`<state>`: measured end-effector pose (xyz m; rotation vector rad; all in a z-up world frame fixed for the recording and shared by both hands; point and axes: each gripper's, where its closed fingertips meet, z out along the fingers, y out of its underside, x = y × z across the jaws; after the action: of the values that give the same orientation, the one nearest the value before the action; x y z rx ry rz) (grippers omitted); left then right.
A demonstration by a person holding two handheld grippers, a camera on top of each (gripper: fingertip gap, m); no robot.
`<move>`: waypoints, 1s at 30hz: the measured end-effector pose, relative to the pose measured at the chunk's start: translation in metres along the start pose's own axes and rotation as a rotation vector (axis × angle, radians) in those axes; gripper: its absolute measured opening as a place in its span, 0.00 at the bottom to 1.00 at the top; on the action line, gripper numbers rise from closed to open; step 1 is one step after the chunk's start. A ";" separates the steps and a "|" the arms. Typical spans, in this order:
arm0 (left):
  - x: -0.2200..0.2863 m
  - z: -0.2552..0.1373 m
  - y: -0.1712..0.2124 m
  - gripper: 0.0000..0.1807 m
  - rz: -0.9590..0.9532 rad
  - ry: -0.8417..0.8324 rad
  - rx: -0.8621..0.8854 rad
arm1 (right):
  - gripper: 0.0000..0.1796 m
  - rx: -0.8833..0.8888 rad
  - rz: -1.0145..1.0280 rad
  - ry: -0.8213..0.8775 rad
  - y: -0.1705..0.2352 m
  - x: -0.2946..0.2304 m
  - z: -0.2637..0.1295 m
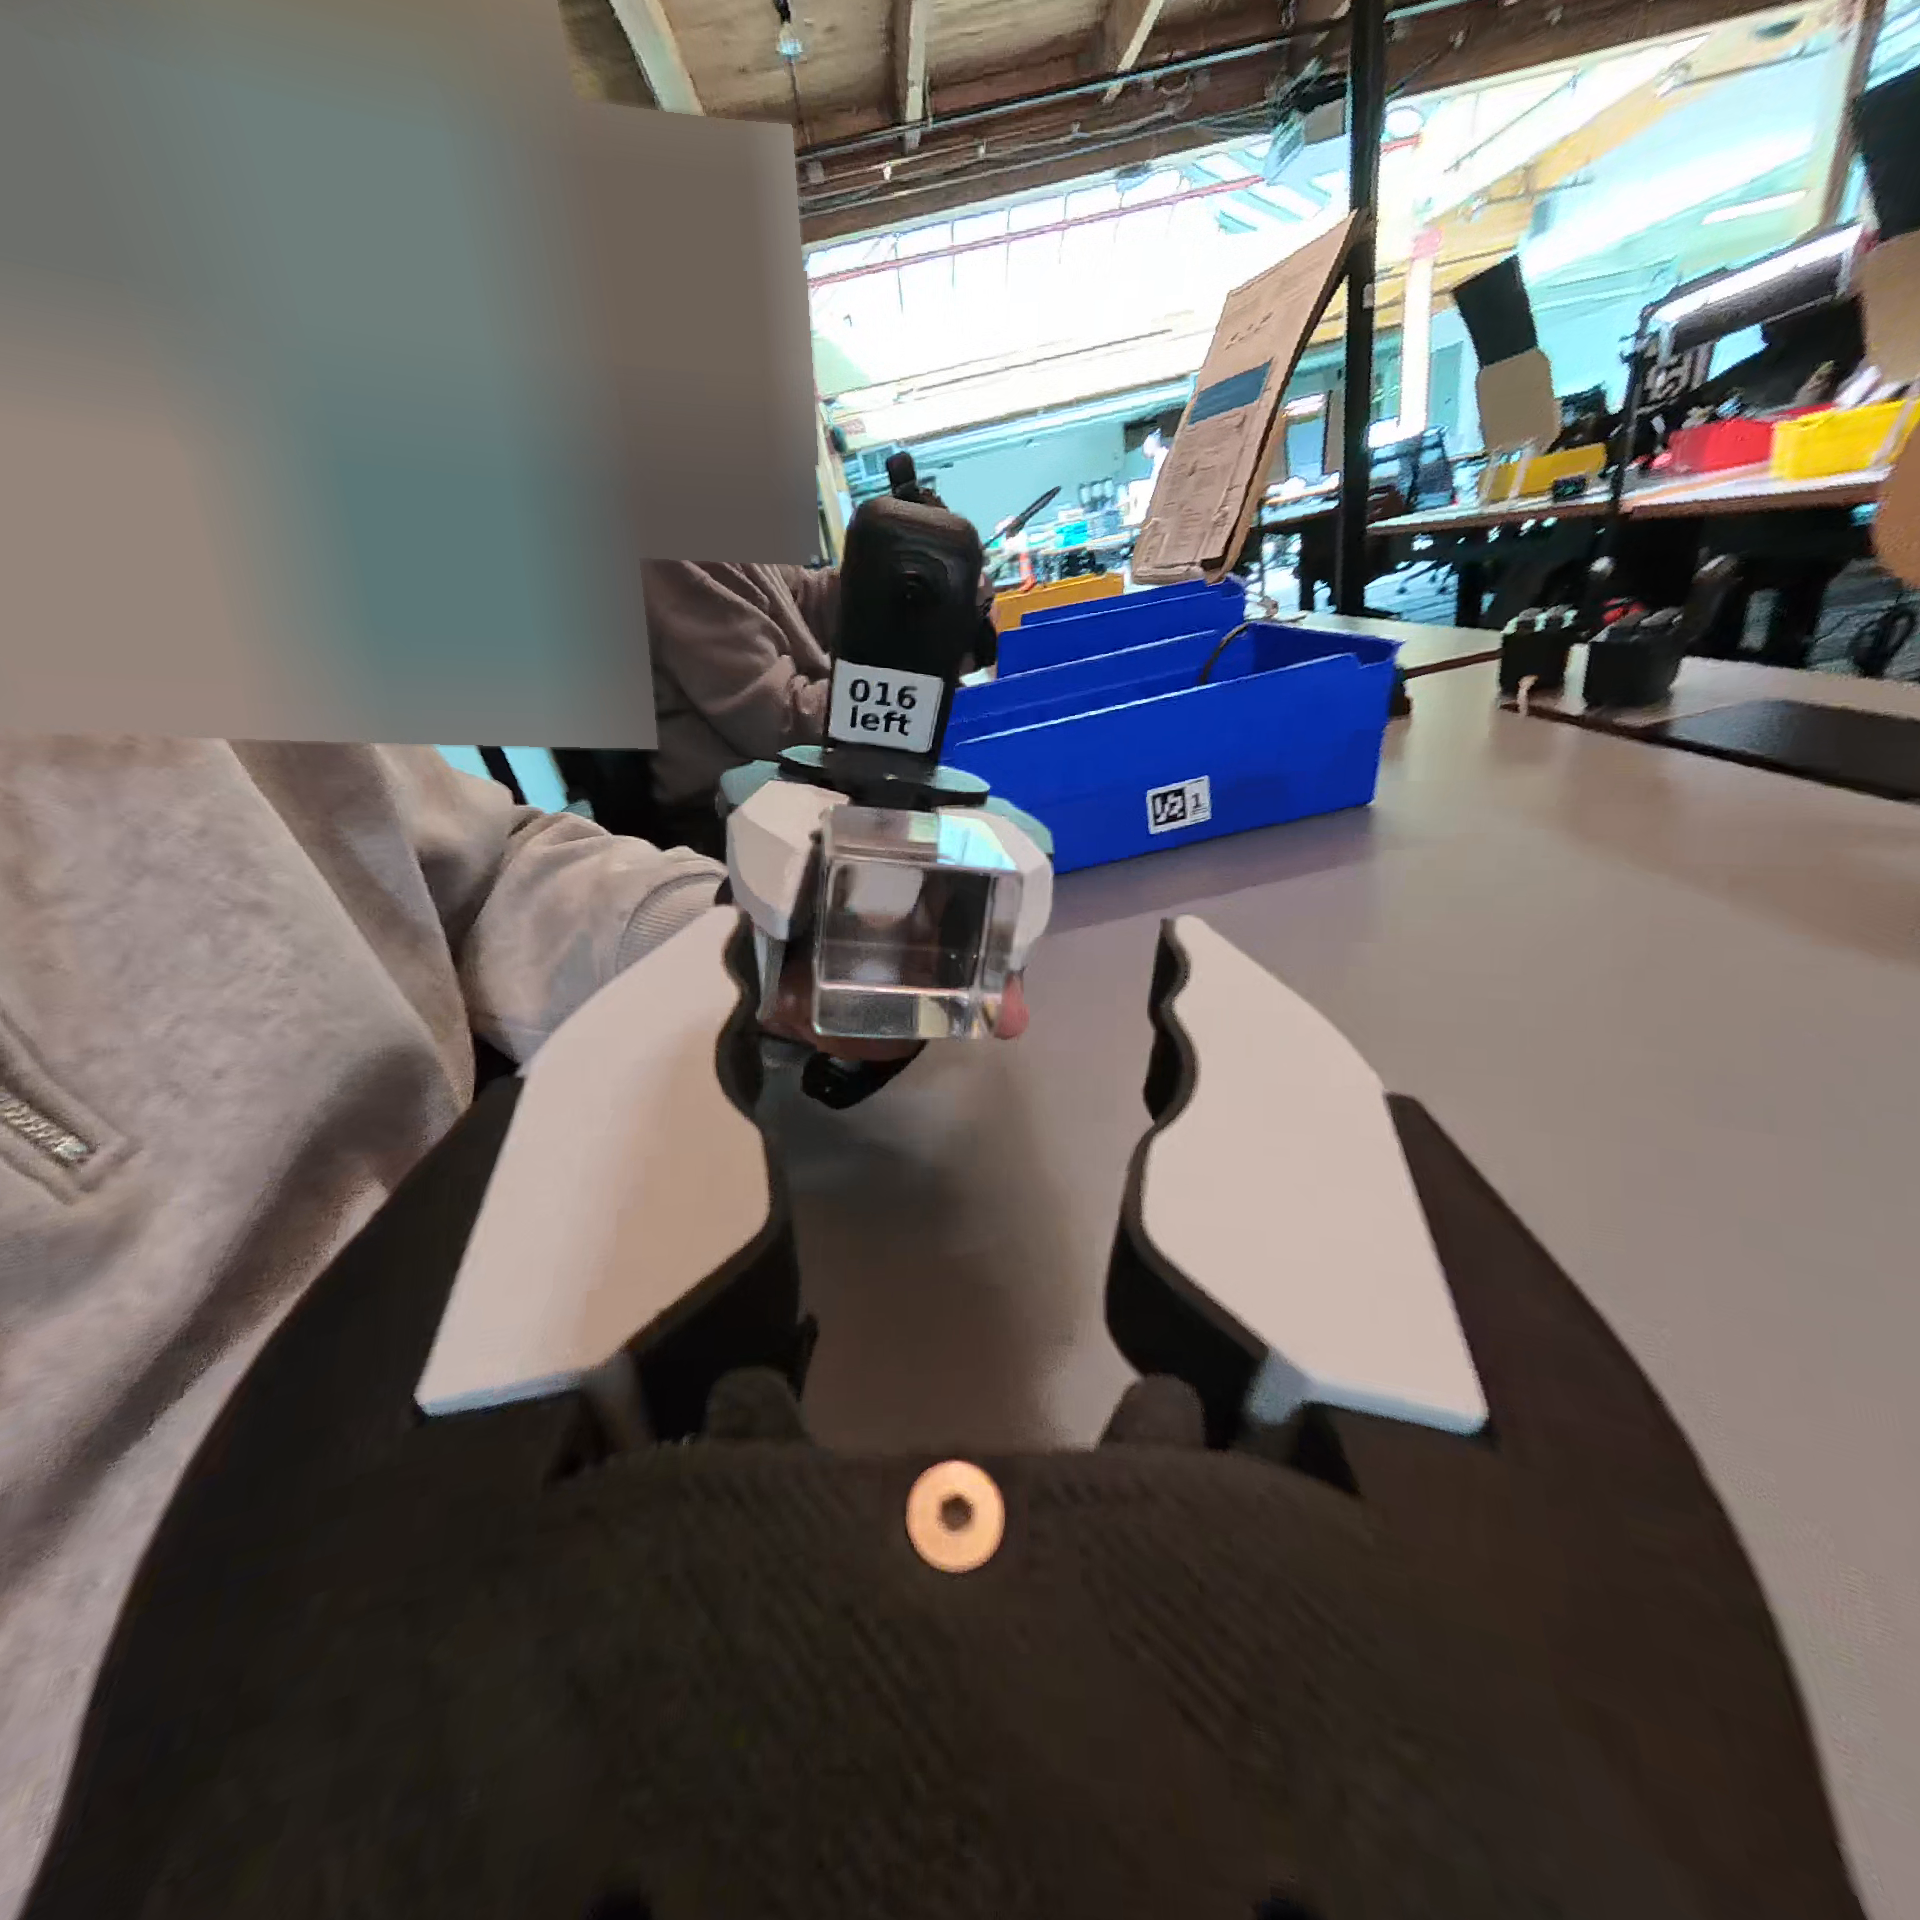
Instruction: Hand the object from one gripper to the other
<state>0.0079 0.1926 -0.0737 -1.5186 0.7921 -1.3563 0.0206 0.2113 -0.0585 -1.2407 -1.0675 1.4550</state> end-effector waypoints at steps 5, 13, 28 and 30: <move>-0.001 0.003 0.007 0.25 -0.025 0.015 -0.015 | 0.38 -0.065 0.008 -0.040 0.011 -0.010 0.008; 0.006 0.008 0.011 0.25 -0.001 0.035 -0.037 | 0.24 -0.073 0.094 -0.073 0.017 -0.015 0.012; -0.009 0.002 -0.002 0.41 -0.094 -0.004 0.100 | 0.23 -0.075 0.085 -0.012 0.007 -0.007 0.003; -0.011 0.000 -0.003 0.41 -0.128 0.002 0.117 | 0.23 -0.060 0.107 -0.006 0.006 -0.003 0.001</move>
<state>0.0056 0.2040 -0.0749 -1.4967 0.6137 -1.4727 0.0190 0.2071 -0.0632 -1.3545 -1.0695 1.5182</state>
